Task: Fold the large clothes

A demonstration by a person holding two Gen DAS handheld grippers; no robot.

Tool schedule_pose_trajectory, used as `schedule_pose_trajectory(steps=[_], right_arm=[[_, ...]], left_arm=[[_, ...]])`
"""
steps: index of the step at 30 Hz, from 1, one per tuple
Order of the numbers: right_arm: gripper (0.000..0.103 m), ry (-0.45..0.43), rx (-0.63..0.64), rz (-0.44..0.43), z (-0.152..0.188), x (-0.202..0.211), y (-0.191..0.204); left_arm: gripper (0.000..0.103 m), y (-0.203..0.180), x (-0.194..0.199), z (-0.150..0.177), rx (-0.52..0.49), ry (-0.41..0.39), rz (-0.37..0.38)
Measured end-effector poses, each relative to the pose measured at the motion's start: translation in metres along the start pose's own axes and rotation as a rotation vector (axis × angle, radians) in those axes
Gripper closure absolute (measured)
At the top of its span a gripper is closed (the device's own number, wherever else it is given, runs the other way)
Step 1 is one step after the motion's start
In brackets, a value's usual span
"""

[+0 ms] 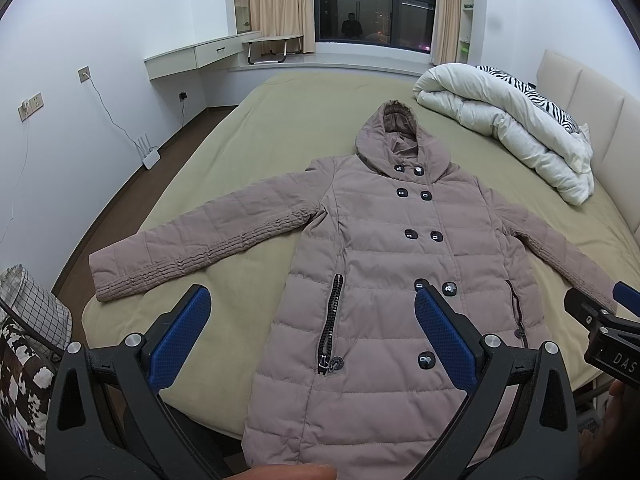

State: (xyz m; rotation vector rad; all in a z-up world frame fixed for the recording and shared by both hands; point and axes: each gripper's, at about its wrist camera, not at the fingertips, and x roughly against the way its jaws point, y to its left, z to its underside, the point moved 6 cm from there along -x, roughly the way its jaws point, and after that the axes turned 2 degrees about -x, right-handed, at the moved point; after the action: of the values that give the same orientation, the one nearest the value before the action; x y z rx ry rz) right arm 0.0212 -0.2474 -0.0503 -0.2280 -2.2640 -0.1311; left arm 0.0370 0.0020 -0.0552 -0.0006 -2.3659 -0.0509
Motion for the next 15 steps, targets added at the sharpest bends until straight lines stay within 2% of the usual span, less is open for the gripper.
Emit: schedule_pose_trajectory(steps=[7, 12, 15], right_arm=[[0.000, 0.002, 0.001, 0.001, 0.001, -0.002, 0.000], [0.000, 0.002, -0.009, -0.007, -0.011, -0.001, -0.008], [0.000, 0.007, -0.034, -0.026, 0.000, -0.014, -0.010]], left_arm=[[0.000, 0.000, -0.001, 0.001, 0.001, 0.001, -0.003], [0.000, -0.001, -0.009, 0.011, 0.003, -0.002, -0.016], [0.000, -0.005, -0.016, 0.016, 0.005, 0.007, -0.010]])
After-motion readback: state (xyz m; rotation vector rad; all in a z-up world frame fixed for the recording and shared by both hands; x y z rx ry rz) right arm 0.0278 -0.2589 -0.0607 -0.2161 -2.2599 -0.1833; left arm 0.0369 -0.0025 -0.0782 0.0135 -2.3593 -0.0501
